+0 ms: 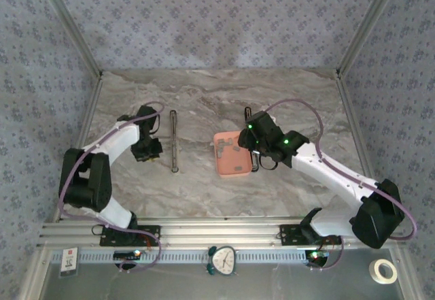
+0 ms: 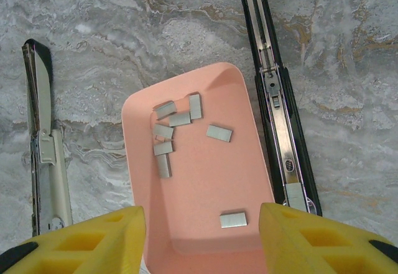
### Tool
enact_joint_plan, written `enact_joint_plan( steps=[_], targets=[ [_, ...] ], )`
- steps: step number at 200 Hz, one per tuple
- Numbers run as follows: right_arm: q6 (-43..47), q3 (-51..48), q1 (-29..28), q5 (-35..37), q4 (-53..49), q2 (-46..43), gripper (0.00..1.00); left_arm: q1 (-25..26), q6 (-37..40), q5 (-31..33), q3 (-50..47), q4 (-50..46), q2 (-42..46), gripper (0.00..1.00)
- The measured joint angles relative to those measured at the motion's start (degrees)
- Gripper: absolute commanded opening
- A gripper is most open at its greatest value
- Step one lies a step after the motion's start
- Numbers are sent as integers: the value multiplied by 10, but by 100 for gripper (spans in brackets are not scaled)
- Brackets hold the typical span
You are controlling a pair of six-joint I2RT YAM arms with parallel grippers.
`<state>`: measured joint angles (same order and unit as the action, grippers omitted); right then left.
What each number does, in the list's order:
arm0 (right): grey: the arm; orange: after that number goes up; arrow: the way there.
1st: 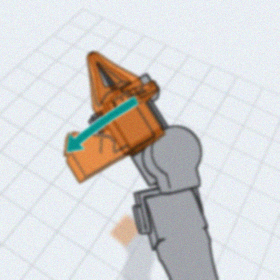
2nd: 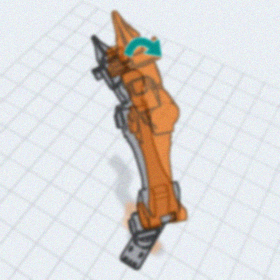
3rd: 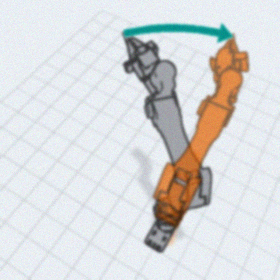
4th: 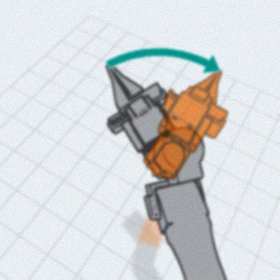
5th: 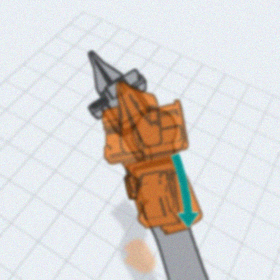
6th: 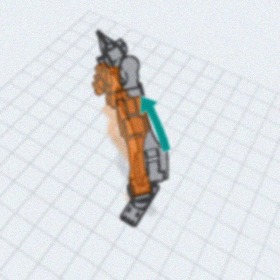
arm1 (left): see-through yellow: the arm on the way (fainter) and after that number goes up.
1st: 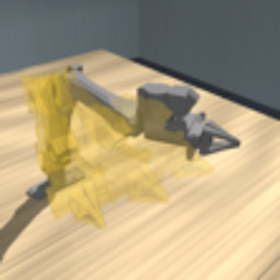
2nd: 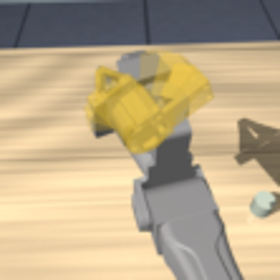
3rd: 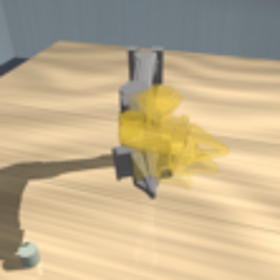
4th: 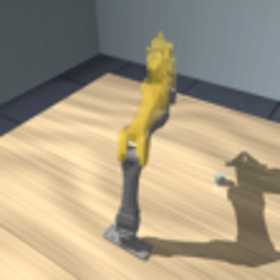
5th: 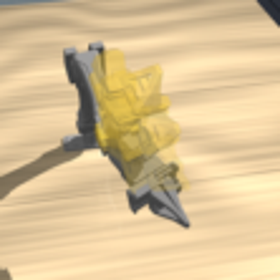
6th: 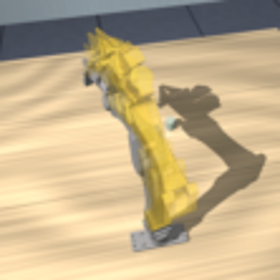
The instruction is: Load the staples into the stapler
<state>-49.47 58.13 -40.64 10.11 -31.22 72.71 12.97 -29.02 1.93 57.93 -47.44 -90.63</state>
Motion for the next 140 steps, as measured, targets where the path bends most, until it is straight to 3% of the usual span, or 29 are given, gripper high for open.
enact_joint_plan(
  steps=[60,103,140],
  targets=[
    [0,1,0,0,0,0,53,-14,5,-11,-18,40,-43,18],
    [0,2,0,0,0,0,53,-14,8,-16,-26,56,-53,32],
    [0,3,0,0,-1,1,53,-14,7,-17,-26,57,-53,33]
  ],
)
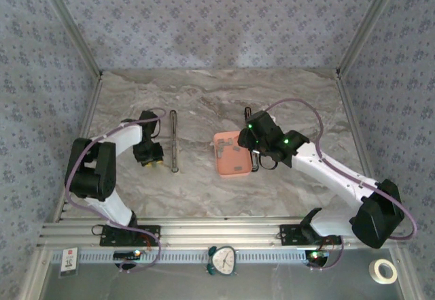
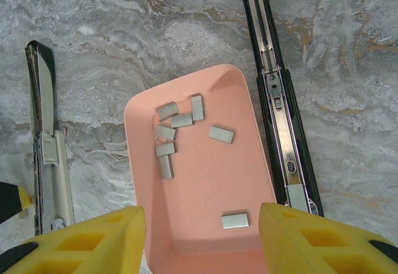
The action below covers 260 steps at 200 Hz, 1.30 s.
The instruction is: Load the staples into the stapler
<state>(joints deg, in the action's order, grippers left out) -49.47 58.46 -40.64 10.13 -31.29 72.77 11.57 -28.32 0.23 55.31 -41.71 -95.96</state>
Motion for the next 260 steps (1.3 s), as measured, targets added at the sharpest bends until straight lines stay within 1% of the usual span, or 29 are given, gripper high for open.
enact_joint_plan(
  steps=[36,77,117,158,176,192,207,231,260],
  targets=[
    [0,0,-1,0,0,0,53,-2,0,-2,0,0,0,27],
    [0,0,-2,0,-1,0,53,-3,1,0,0,1,0,27],
    [0,1,-4,0,-2,0,52,-3,6,-1,0,4,0,18],
    [0,2,-7,2,-2,0,53,-3,9,0,0,3,4,15],
    [0,2,-7,3,-2,0,52,-3,8,5,0,1,18,15],
    [0,2,-7,6,-2,0,52,-2,6,7,0,-3,53,15],
    [0,2,-7,6,-2,0,53,10,0,10,1,-3,97,14],
    [0,2,-7,6,-1,0,52,53,-18,14,7,0,159,14],
    [0,2,-8,6,-1,0,53,102,-41,18,8,9,177,13]
  ],
)
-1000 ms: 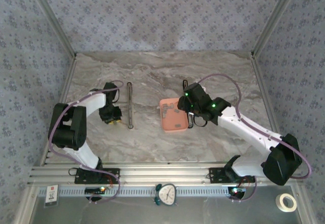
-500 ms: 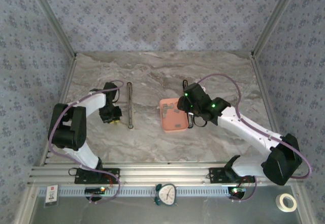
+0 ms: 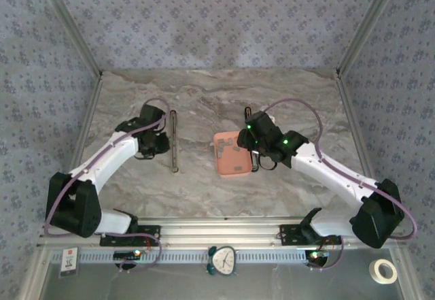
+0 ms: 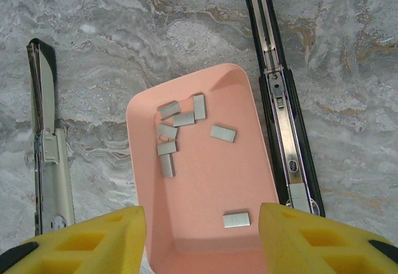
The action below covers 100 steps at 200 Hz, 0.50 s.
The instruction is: Load the staples into the stapler
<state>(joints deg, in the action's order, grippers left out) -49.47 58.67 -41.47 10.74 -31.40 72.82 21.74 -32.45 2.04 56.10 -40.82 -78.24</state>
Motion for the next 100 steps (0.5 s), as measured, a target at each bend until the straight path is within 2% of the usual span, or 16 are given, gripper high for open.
enact_joint_plan(
  steps=[36,100],
  targets=[
    [0,0,-2,0,0,0,52,31,-21,4,-6,11,-18,13],
    [0,0,-6,0,0,0,53,52,-39,6,-23,32,-41,12]
  ],
)
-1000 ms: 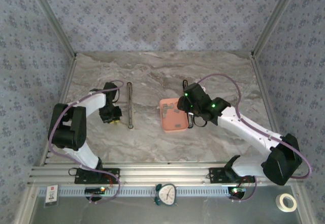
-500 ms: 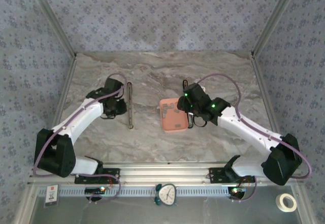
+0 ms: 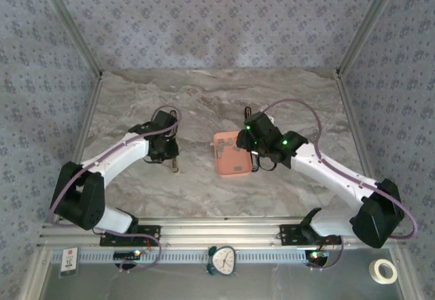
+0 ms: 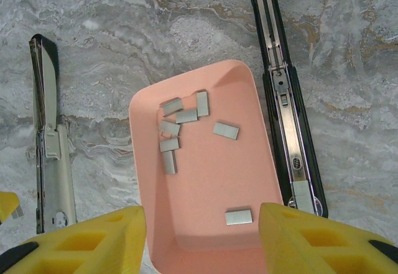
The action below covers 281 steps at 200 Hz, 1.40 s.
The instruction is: Load the staples into the stapler
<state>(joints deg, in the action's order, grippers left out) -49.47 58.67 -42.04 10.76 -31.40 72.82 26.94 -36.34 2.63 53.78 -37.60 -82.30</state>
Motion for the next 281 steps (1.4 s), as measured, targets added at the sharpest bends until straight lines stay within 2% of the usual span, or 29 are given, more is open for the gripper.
enact_joint_plan(
  steps=[72,281],
  targets=[
    [0,0,0,0,0,0,52,19,-9,0,-1,15,-25,12],
    [0,0,-2,0,0,0,52,21,-6,9,0,-5,-45,12]
  ],
)
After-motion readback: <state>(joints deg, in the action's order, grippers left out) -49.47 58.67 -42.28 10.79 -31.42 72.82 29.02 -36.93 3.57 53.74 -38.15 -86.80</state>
